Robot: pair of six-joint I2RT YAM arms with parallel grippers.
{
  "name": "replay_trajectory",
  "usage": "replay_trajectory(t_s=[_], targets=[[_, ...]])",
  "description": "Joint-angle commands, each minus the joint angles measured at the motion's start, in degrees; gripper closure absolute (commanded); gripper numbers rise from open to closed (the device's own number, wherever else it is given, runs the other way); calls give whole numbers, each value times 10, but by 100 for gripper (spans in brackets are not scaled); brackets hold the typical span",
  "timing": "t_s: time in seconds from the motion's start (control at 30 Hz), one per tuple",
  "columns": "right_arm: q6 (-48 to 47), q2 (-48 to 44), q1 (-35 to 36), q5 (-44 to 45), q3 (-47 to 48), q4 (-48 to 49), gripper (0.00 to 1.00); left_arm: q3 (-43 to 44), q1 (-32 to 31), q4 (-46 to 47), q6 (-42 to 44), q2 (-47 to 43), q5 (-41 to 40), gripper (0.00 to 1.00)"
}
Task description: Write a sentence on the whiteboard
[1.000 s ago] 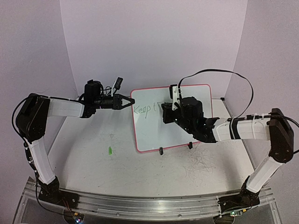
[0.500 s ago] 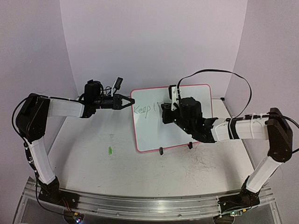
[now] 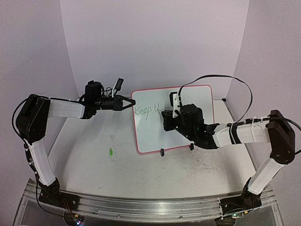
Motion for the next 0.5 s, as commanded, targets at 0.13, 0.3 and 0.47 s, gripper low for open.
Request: replay_trajectory(t_s=[0.13,0.3,0.47], targets=[[17,-13,0,6,-13,-19,100,5,3,25,3,-31,9,100],[9,-5,0,3,7,-9,100,4,3,25,3,-31,8,100],[-2,4,-4,9,30,-2,100,4,2,25,3,-30,9,100]])
